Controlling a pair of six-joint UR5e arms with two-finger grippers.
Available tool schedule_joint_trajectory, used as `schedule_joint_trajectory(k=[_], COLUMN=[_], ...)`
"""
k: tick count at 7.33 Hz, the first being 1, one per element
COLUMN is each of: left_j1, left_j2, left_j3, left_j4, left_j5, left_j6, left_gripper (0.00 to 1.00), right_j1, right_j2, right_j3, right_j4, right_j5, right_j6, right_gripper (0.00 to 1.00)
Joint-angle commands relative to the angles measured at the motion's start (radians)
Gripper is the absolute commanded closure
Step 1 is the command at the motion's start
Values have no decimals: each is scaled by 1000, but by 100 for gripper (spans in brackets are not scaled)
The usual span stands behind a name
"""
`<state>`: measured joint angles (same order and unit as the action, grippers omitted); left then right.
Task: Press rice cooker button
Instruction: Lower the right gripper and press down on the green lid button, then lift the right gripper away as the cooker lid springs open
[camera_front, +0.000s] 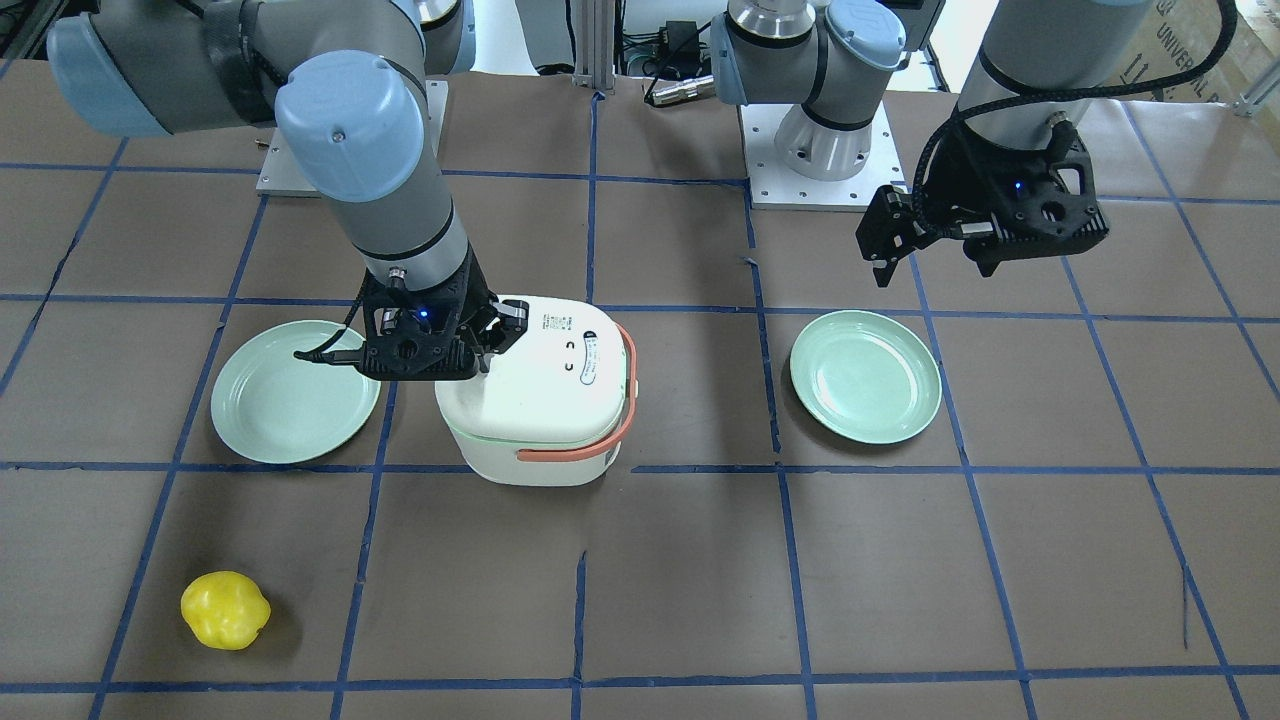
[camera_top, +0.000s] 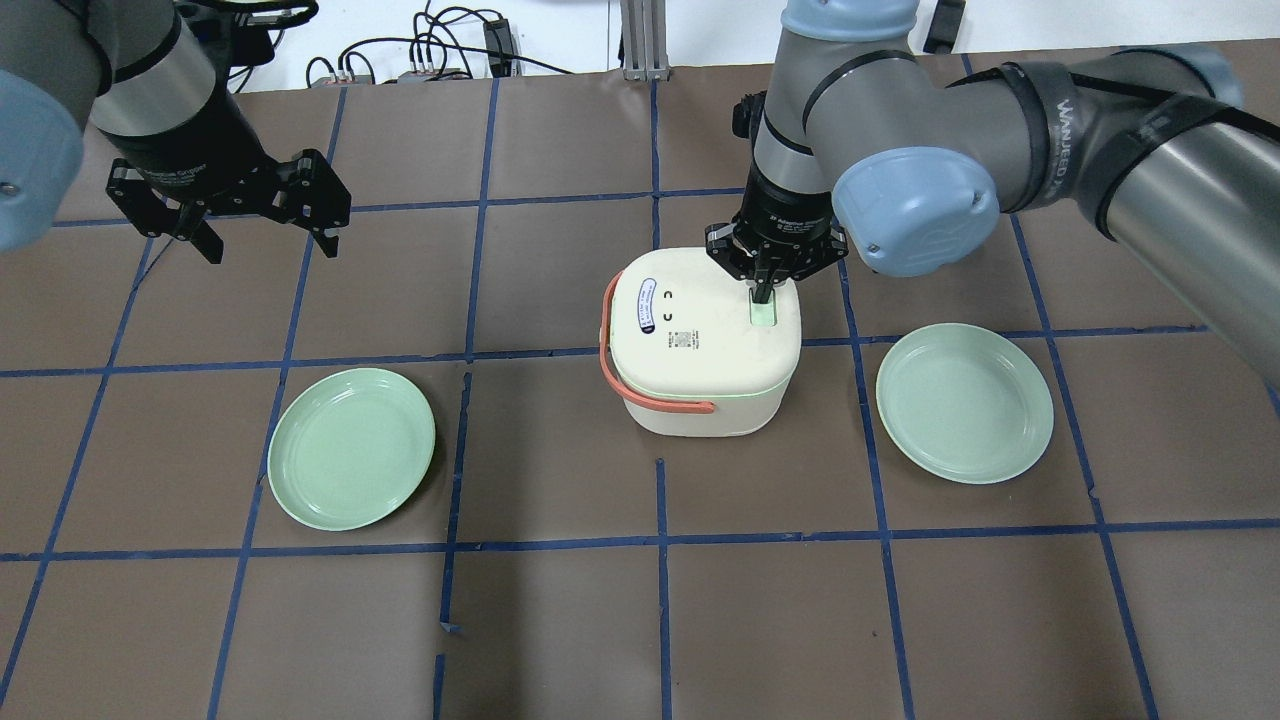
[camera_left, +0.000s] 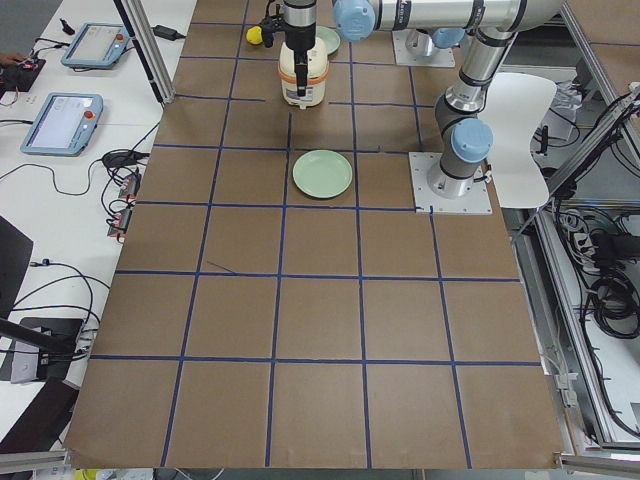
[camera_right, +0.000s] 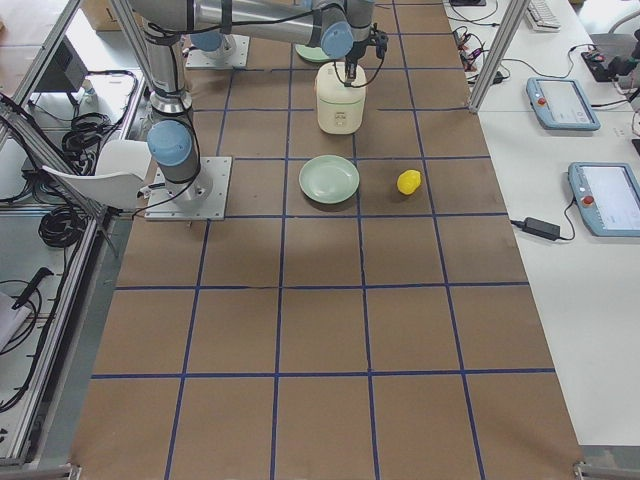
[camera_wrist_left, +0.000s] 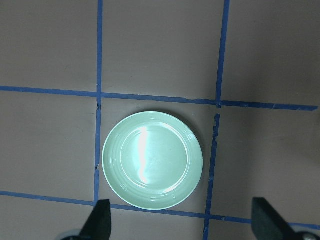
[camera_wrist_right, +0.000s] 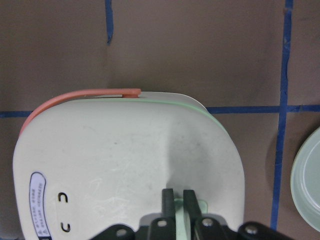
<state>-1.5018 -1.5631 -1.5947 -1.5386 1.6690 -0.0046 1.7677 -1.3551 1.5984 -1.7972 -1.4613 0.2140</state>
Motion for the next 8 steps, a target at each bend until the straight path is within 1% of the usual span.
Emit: schedule_joint_trajectory(k=[1, 2, 3, 4, 5, 6, 7, 8], left_j1=[0, 0, 0, 0, 0, 0, 0, 0], left_j2=[0, 0, 0, 0, 0, 0, 0, 0], left_j3=[-1, -1, -1, -1, 1, -1, -1, -1], left_j4=[0, 0, 0, 0, 0, 0, 0, 0], left_j5=[0, 0, 0, 0, 0, 0, 0, 0], left_j6=[0, 0, 0, 0, 0, 0, 0, 0], left_gripper=[0, 0, 0, 0, 0, 0, 0, 0], right_j1=[-5, -17, -24, -49, -88, -97, -111, -132], right_j2=[-3, 11, 17, 17, -1, -30, -59, -68], right_j3=[-145, -225, -273, -293, -304, -305, -304, -301], right_j4=[163, 229, 252, 278, 315, 364, 374, 365], right_j5=[9, 1, -7, -7, -8, -19, -84, -99], right_j6=[2, -1, -4, -8, -13, -34, -75, -123], right_gripper=[62, 56, 53, 52, 52, 50, 47, 46])
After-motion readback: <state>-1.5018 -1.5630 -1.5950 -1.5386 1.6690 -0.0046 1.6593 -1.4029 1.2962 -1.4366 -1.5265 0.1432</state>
